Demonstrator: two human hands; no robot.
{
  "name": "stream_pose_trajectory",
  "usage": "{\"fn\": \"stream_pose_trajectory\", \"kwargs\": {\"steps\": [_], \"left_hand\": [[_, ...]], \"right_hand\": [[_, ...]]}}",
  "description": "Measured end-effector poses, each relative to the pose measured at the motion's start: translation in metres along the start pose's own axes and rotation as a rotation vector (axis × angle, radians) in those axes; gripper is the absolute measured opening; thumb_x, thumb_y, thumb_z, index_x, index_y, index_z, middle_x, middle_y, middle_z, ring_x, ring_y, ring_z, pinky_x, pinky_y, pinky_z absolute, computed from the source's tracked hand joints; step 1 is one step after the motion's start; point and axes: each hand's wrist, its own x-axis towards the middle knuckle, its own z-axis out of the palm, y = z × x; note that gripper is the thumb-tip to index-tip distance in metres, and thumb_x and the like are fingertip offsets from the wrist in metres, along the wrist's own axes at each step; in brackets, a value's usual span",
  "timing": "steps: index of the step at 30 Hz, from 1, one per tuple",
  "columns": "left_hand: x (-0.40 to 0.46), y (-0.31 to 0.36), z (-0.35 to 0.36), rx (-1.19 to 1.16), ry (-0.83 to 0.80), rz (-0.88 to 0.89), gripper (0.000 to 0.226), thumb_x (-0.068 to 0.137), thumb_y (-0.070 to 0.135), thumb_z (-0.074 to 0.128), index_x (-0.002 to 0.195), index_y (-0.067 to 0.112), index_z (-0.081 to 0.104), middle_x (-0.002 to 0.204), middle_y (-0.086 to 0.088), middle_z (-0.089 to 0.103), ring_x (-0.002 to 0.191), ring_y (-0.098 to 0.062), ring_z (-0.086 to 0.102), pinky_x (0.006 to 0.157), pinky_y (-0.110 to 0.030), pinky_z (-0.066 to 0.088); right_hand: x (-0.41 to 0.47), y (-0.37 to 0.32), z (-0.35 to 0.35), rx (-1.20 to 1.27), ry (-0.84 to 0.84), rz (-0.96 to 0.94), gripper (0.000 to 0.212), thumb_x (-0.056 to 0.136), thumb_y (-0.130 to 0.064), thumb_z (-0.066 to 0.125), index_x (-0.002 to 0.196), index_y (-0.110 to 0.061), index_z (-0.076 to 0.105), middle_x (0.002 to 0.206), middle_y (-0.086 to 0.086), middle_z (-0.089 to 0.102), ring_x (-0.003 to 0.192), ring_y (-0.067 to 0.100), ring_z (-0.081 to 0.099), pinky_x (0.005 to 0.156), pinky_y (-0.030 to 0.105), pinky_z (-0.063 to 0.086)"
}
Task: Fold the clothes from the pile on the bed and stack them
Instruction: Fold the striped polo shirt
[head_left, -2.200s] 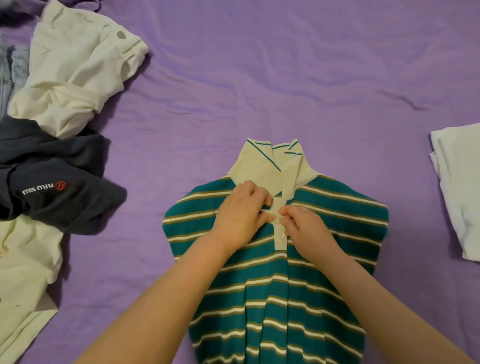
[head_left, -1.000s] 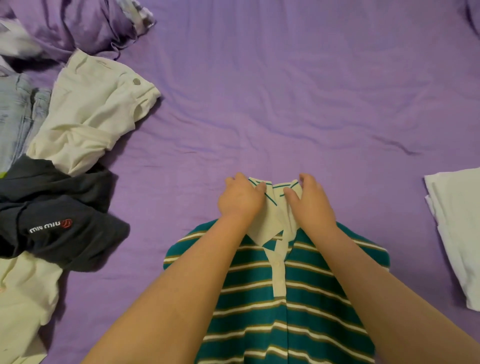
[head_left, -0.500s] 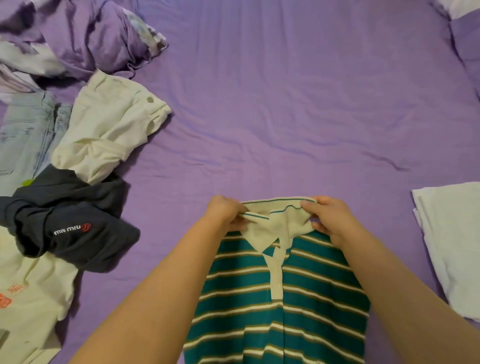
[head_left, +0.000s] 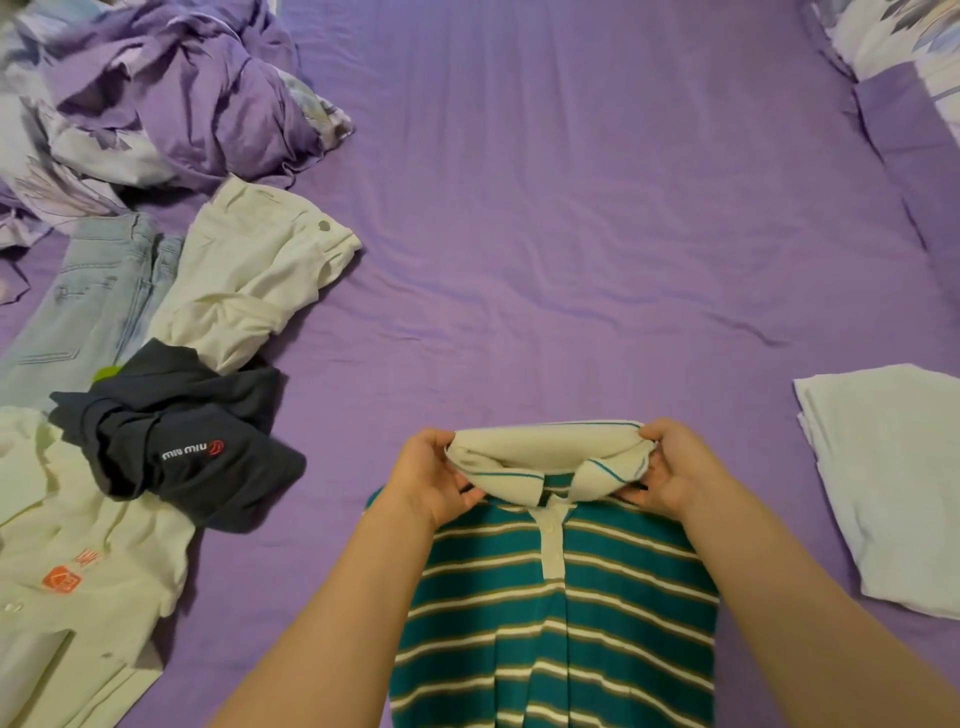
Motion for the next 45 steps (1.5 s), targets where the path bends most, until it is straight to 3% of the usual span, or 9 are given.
{"fn": "stream_pose_trajectory", "kwargs": {"steps": [5, 10, 15, 17, 25, 29, 33, 39, 45], "left_hand": [[0.007, -0.004, -0.007, -0.096, -0.082, 0.009, 0.029, 0.092, 0.015, 0.039, 0.108, -0.002, 0.056, 0.088, -0.019, 0.064, 0.082, -0.032, 0.061, 0.068, -0.046, 0.056], [0.015, 0.0, -0.01, -0.037, -0.076, 0.182, 0.029, 0.099, 0.007, 0.045, 0.126, 0.012, 0.054, 0.092, -0.013, 0.069, 0.08, -0.024, 0.064, 0.072, -0.041, 0.054], [0.022, -0.002, -0.011, -0.195, -0.078, 0.219, 0.055, 0.095, -0.01, 0.04, 0.144, 0.016, 0.038, 0.145, -0.009, 0.043, 0.118, -0.03, 0.056, 0.07, -0.038, 0.059], [0.025, -0.005, -0.012, -0.207, -0.087, 0.222, 0.059, 0.093, -0.015, 0.037, 0.143, 0.015, 0.04, 0.145, -0.007, 0.044, 0.107, -0.028, 0.06, 0.064, -0.035, 0.06], [0.026, -0.018, -0.008, 0.804, 0.194, 0.461, 0.067, 0.088, -0.009, 0.05, 0.141, 0.031, 0.04, 0.138, -0.002, 0.044, 0.115, -0.02, 0.048, 0.094, -0.035, 0.048], [0.025, -0.032, -0.01, 1.255, 0.425, 0.849, 0.051, 0.092, 0.006, 0.055, 0.136, 0.029, 0.048, 0.148, -0.003, 0.031, 0.131, -0.022, 0.033, 0.107, -0.035, 0.036], [0.033, -0.022, -0.012, 1.753, 0.323, 1.135, 0.049, 0.088, 0.0, 0.054, 0.128, 0.028, 0.058, 0.149, 0.001, 0.036, 0.133, -0.023, 0.029, 0.104, -0.037, 0.035], [0.048, 0.0, -0.005, 1.853, 0.071, 0.807, 0.039, 0.094, 0.005, 0.04, 0.122, 0.023, 0.061, 0.134, -0.003, 0.047, 0.121, -0.025, 0.044, 0.097, -0.033, 0.04], [0.043, 0.003, -0.008, 1.824, 0.254, 0.758, 0.025, 0.095, 0.014, 0.047, 0.113, 0.019, 0.063, 0.113, -0.007, 0.055, 0.102, -0.027, 0.055, 0.083, -0.034, 0.046]], "right_hand": [[0.006, 0.007, -0.001, 0.132, -0.006, 0.03, 0.023, 0.096, -0.014, 0.037, 0.111, -0.003, 0.051, 0.105, 0.02, 0.059, 0.107, 0.037, 0.057, 0.081, 0.057, 0.044], [0.015, 0.011, 0.001, 0.077, 0.026, -0.022, 0.018, 0.095, -0.012, 0.055, 0.113, -0.008, 0.057, 0.088, 0.014, 0.061, 0.075, 0.028, 0.058, 0.087, 0.049, 0.047], [0.028, 0.012, 0.004, 0.265, 0.0, -0.025, 0.003, 0.092, -0.007, 0.059, 0.089, -0.006, 0.06, 0.089, 0.013, 0.06, 0.073, 0.023, 0.056, 0.082, 0.042, 0.051], [0.033, 0.014, 0.005, 0.296, 0.012, -0.069, 0.021, 0.094, -0.007, 0.056, 0.114, -0.008, 0.059, 0.108, 0.013, 0.06, 0.077, 0.021, 0.058, 0.08, 0.04, 0.052], [0.029, 0.028, -0.001, -0.319, 0.116, -0.378, 0.075, 0.087, 0.005, 0.06, 0.149, -0.019, 0.025, 0.145, 0.012, 0.04, 0.094, 0.018, 0.054, 0.067, 0.026, 0.05], [0.019, 0.044, -0.005, -0.888, 0.288, -0.68, 0.063, 0.091, -0.01, 0.061, 0.146, -0.018, 0.033, 0.144, 0.008, 0.042, 0.126, 0.025, 0.043, 0.103, 0.039, 0.039], [0.02, 0.038, -0.006, -1.323, 0.236, -1.071, 0.034, 0.099, -0.017, 0.047, 0.132, -0.018, 0.056, 0.14, 0.006, 0.048, 0.129, 0.023, 0.035, 0.108, 0.034, 0.029], [0.036, 0.014, 0.004, -1.488, -0.021, -0.884, 0.045, 0.094, -0.006, 0.048, 0.137, -0.021, 0.047, 0.143, 0.003, 0.043, 0.128, 0.021, 0.041, 0.107, 0.03, 0.032], [0.036, 0.015, -0.007, -1.388, 0.123, -0.856, 0.008, 0.092, -0.016, 0.058, 0.097, -0.02, 0.063, 0.105, 0.003, 0.055, 0.094, 0.021, 0.054, 0.076, 0.027, 0.039]]}}
